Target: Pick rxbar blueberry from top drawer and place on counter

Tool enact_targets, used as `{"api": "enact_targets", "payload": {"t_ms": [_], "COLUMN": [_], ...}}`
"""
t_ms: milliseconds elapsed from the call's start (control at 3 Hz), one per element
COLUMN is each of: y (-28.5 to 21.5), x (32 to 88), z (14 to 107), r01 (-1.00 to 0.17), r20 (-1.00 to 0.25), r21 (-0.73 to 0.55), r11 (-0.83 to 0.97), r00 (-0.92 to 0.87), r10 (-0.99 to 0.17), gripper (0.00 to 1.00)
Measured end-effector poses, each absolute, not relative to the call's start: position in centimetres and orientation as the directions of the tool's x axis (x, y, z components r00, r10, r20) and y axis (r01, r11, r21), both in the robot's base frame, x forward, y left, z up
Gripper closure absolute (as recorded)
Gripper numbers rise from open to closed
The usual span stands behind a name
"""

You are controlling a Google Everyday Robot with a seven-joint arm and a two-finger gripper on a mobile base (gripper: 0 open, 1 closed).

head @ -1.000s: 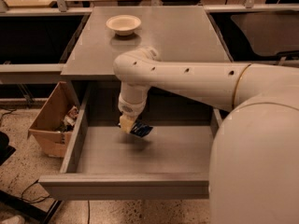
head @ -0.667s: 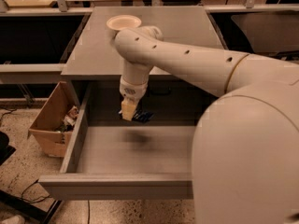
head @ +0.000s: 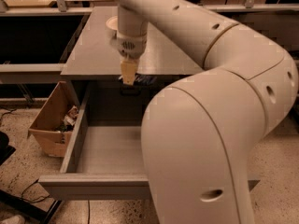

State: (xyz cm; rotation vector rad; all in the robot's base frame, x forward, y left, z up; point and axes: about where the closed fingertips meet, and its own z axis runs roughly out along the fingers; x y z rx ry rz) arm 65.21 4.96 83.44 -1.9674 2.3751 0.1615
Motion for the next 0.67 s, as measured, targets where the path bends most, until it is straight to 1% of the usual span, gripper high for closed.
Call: {"api": "enact_targets", "payload": {"t_ms": [333, 667], "y": [3.9, 2.7], "x": [67.8, 71.9], "z": [90.5, 97.5], "r01": [-0.96, -0.873], "r20": [-0.139, -0.256], "r21": [-0.063, -0.226], "r11": [0.273, 0.432], "r00": [-0.263, -0.374], "r10": [-0.955, -0.891], "gripper": [1.0, 1.0]}}
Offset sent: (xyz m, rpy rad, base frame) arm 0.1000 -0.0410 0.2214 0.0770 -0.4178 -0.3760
